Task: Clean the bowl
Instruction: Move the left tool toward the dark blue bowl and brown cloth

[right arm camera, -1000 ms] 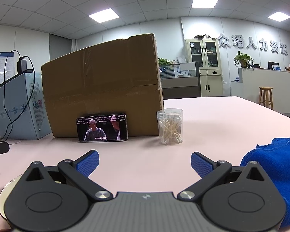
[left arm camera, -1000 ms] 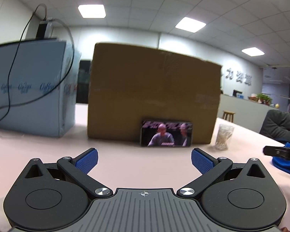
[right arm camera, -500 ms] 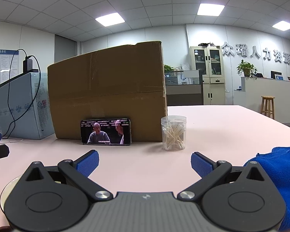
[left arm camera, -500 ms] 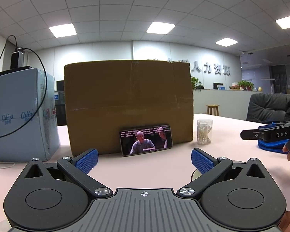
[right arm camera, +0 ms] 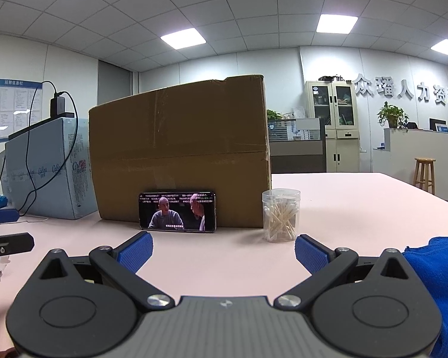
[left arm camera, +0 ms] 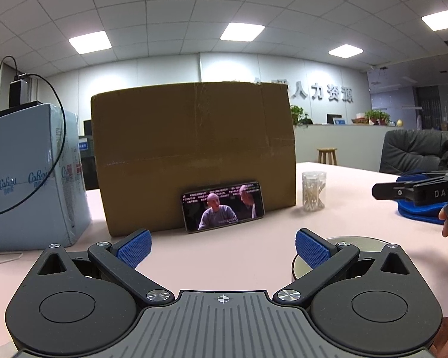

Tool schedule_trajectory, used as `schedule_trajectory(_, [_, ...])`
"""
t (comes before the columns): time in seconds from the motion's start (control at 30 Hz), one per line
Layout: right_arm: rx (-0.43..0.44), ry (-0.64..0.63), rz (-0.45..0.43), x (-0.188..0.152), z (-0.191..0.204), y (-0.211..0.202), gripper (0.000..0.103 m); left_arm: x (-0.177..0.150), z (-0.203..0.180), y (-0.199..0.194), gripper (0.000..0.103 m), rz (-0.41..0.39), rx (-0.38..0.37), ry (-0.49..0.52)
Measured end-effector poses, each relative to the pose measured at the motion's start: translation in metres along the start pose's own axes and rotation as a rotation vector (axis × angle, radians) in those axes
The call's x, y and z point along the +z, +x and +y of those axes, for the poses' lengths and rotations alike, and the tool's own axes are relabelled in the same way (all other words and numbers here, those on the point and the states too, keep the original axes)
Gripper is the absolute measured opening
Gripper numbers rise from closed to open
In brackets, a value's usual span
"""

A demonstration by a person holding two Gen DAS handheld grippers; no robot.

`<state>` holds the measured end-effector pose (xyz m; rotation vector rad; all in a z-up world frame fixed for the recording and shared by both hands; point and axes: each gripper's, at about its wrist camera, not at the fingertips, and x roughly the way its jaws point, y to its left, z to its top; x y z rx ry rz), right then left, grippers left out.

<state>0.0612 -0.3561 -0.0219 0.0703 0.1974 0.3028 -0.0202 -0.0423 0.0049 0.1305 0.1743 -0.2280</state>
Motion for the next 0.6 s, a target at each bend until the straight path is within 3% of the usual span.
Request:
schedule_trajectory(0.43, [0.03,-0.018,-0.028,0.001,0.004,-0.005,0.103,0.004,-0.01,0.0,0.103,0.046,0.018,0.033])
schedule_trajectory(0.6, [0.033,-0.026,-0.045,0.001,0.006,-0.009,0.103,0.005,-0.011,-0.003,0.103,0.083,-0.007,0.014])
